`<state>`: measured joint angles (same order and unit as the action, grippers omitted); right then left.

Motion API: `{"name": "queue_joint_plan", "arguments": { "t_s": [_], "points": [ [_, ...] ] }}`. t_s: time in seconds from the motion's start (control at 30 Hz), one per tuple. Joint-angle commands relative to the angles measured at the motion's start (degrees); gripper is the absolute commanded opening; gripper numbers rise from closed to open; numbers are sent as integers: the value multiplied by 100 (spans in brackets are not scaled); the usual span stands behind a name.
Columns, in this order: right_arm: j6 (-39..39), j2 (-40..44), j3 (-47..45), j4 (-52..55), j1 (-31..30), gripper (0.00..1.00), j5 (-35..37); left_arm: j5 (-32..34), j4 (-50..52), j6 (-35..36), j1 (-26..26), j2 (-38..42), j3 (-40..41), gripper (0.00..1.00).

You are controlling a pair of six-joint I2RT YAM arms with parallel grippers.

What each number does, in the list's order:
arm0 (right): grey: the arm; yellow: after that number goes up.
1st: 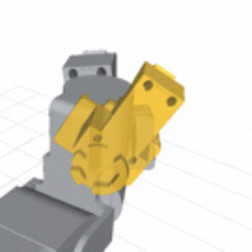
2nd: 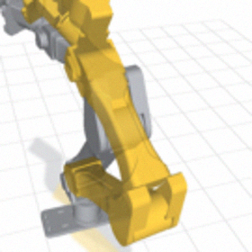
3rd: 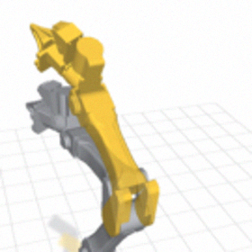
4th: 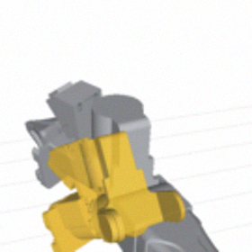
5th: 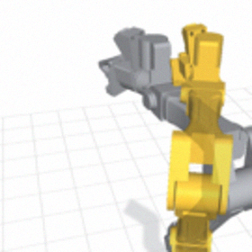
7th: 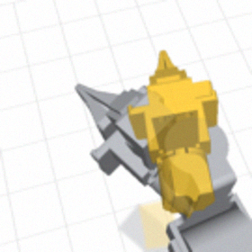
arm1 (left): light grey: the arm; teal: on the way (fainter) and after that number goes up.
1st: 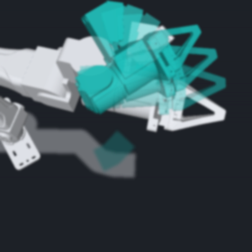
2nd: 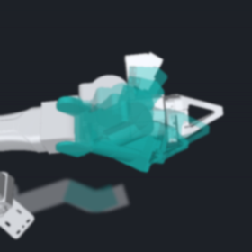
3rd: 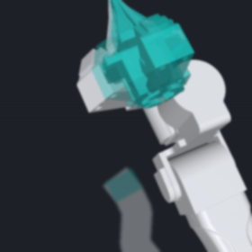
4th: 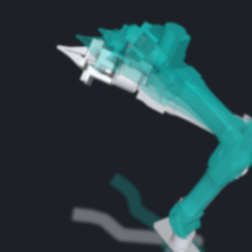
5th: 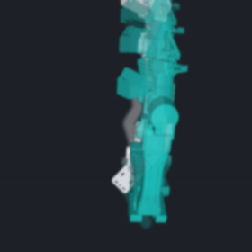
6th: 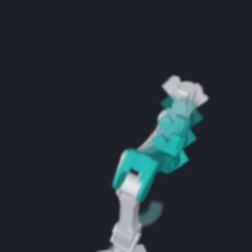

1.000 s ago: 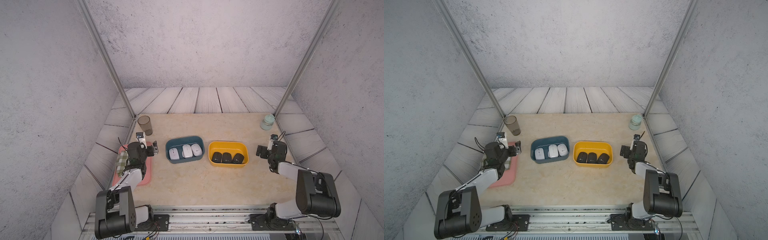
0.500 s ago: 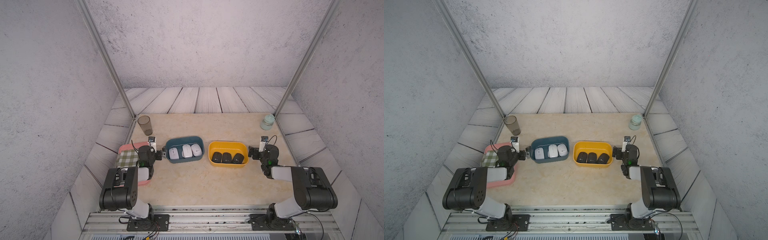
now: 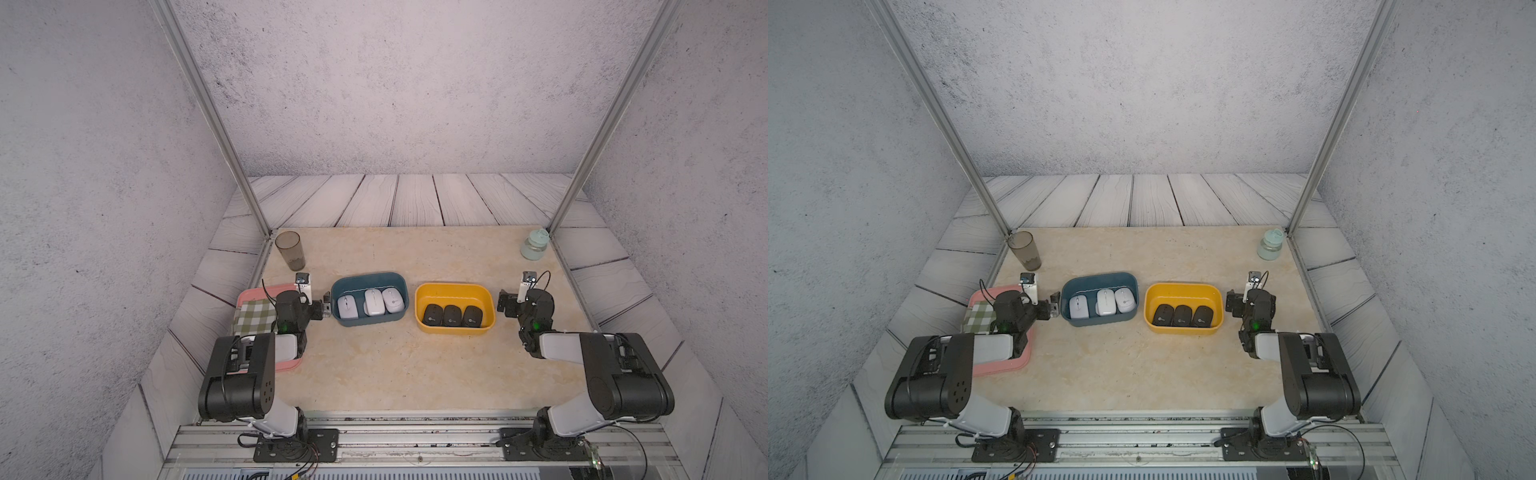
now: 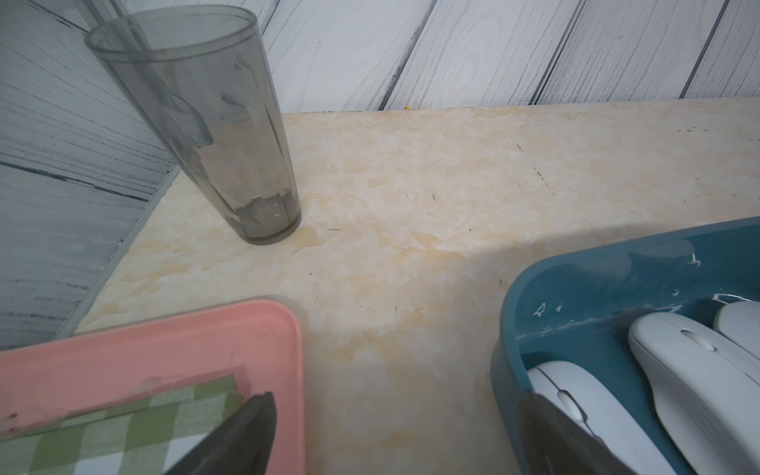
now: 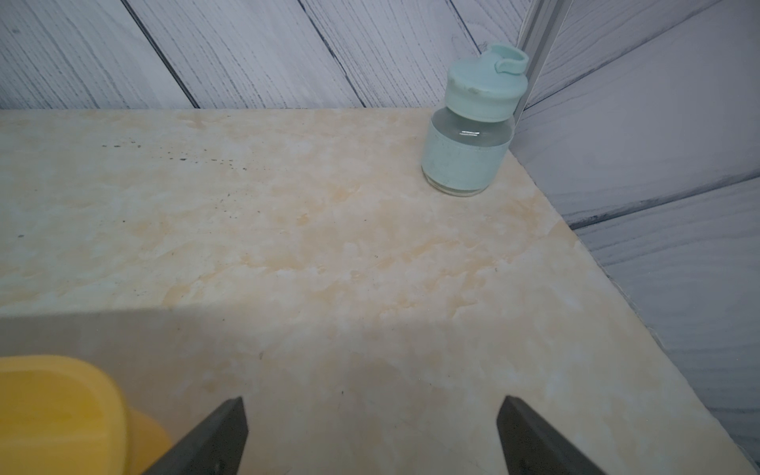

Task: Place the mice by color into the storage box
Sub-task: Reset both arms

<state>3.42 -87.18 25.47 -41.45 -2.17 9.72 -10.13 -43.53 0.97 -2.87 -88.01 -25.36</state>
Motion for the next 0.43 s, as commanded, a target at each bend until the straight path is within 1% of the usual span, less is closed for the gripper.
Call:
{"name": "queue_joint_plan", "arguments": {
  "t_s": [0.0, 0.4],
  "points": [
    [57, -65, 54, -82, 7, 99, 135, -15, 0, -36, -39, 47, -84, 98],
    [62, -66, 54, -80, 7, 99, 144, -16, 2, -36, -44, 58, -83, 98]
  ]
}}
